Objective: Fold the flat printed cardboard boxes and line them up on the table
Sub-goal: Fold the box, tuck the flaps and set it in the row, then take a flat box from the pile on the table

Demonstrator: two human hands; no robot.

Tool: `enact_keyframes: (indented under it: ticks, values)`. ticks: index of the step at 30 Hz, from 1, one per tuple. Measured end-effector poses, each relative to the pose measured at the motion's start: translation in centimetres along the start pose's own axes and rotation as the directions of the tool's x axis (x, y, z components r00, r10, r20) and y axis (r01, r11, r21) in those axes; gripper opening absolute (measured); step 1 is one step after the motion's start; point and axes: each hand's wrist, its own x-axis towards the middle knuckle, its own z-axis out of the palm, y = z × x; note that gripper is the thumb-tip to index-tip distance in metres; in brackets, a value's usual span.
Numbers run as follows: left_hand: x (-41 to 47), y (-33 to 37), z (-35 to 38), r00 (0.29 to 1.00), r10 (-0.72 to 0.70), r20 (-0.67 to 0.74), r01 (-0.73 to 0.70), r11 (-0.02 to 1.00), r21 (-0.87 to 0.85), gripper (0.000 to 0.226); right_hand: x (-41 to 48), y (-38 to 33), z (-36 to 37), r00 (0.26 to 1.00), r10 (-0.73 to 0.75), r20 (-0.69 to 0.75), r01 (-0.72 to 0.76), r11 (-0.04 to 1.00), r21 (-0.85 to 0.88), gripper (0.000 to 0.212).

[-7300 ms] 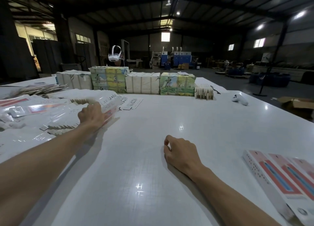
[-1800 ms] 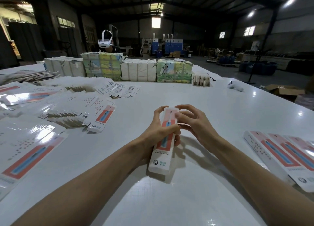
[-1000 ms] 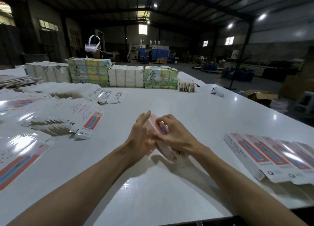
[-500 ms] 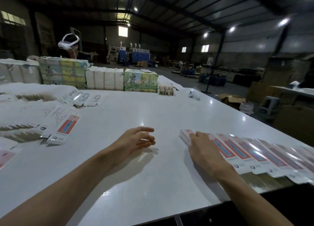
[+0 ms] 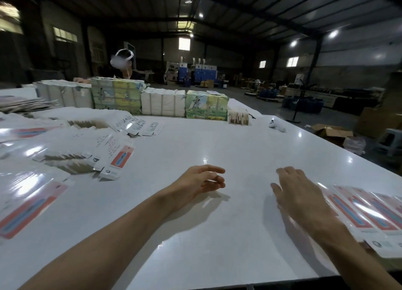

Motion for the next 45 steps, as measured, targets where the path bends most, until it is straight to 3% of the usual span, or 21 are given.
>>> enact_keyframes:
  ticks: [3,6,11,14,17,19,21,24,27,31,35,41,45]
  values:
    - [-0.2,-0.1,0.1,0.994,0.013,-0.108,-0.005,0.997,0.074,0.026,3.0,-4.8,0.1,0.991,-0.114,-0.068,0.114,0.993,0.006,0.019]
    - [0.0,0.8,-0.4,0.972,0.035,-0.232,0.029,0.963,0.268,0.028,4.9,-9.4,1.0,0.980,-0.176,-0.093,0.186,0.975,0.118,0.018]
    - [-1.0,4.4,-3.2,0.918,-0.020,-0.397,0.240,0.824,0.513,0.020,5.3,-13.5,4.3,0.965,-0.254,-0.066,0.263,0.936,0.234,0.020]
    - [-3.3,6.5,-6.4,0.869,0.065,-0.491,0.350,0.622,0.701,0.018,5.3,-13.5,6.1,0.940,-0.339,-0.036,0.337,0.910,0.241,0.016]
    - [-7.3,8.7,-10.4,0.801,0.059,-0.595,0.560,0.277,0.781,0.032,5.5,-13.0,6.6,0.931,-0.362,-0.041,0.357,0.883,0.305,0.013]
    - [-10.3,9.7,-12.7,0.687,0.028,-0.726,0.718,0.128,0.684,0.045,5.5,-12.9,6.7,0.931,-0.362,-0.040,0.353,0.873,0.335,0.012]
    - [-13.2,10.4,-14.3,0.541,0.093,-0.836,0.841,-0.042,0.540,0.065,5.6,-12.9,6.8,0.935,-0.353,-0.032,0.340,0.866,0.366,0.011]
    - [-16.7,11.0,-16.1,0.382,0.189,-0.905,0.911,-0.245,0.333,0.094,5.8,-12.9,6.9,0.935,-0.356,-0.008,0.330,0.857,0.395,0.011]
    - [-18.8,11.3,-17.5,0.331,0.142,-0.933,0.927,-0.235,0.293,0.093,5.8,-12.7,6.9,0.932,-0.362,0.008,0.324,0.845,0.425,0.012]
    - [-19.8,12.3,-18.5,0.372,0.097,-0.923,0.912,-0.222,0.345,0.076,5.8,-12.5,6.9,0.935,-0.354,0.022,0.306,0.838,0.452,0.012]
    - [-19.9,12.7,-19.3,0.389,0.112,-0.914,0.915,-0.160,0.370,0.077,5.7,-12.3,7.0,0.936,-0.350,0.032,0.291,0.825,0.485,0.012]
    - [-18.9,14.0,-20.2,0.525,0.042,-0.850,0.849,0.041,0.526,0.042,6.0,-12.3,7.3,0.937,-0.348,0.035,0.287,0.823,0.489,0.012]
    - [-15.8,15.1,-18.7,0.633,0.037,-0.773,0.733,0.293,0.614,0.029,6.2,-12.3,7.5,0.938,-0.344,0.036,0.284,0.827,0.484,0.011]
